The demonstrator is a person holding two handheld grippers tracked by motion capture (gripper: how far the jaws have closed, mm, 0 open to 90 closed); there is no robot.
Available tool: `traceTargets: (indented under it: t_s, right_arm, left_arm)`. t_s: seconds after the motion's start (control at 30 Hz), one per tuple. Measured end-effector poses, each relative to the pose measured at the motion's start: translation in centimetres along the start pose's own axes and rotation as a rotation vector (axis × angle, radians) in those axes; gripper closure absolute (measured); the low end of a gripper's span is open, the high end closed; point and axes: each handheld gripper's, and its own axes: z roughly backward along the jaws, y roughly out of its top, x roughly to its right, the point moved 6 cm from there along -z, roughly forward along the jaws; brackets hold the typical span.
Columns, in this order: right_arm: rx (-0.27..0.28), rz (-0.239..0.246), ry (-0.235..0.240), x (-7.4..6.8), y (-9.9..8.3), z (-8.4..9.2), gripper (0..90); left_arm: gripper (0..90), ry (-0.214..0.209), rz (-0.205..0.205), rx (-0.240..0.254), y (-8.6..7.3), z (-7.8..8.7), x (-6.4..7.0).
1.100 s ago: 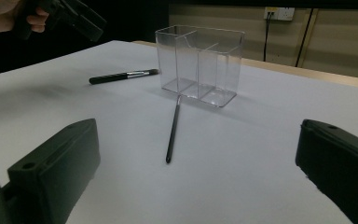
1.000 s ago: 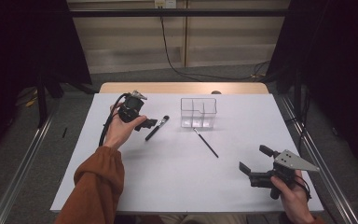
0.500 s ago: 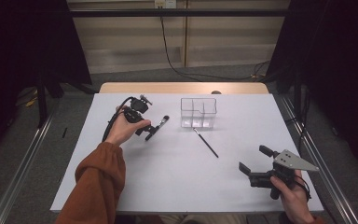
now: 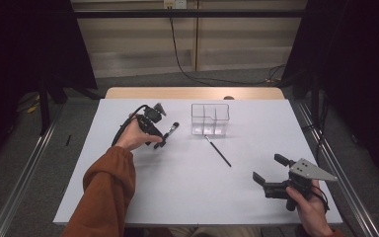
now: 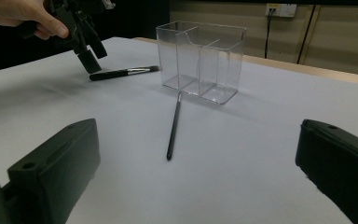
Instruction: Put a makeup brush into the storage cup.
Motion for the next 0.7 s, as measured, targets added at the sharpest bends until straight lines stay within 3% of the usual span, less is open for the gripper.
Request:
traceTargets:
  t_s: [0.17, 0.3, 0.5, 0.7]
  right_arm:
    - [0.0, 0.0, 0.002, 0.0, 0.0, 0.0, 0.0]
    - [-0.007, -0.005, 0.003, 0.0, -0.1, 0.0, 0.0]
    - [-0.015, 0.005, 0.014, -0.1, -0.2, -0.1, 0.0]
    - [-0.02, 0.002, 0.017, -0.2, -0.2, -0.2, 0.0]
  left_arm:
    - [22.8, 0.026, -0.002, -0.057, -0.2, -0.6, -0.1]
    - [27.5, 0.022, 0.015, -0.067, -0.2, -1.0, -0.1]
    - [40.7, 0.008, 0.008, -0.085, -0.1, -1.4, 0.2]
    - [48.2, 0.009, 0.004, -0.093, -0.1, -1.4, 0.6]
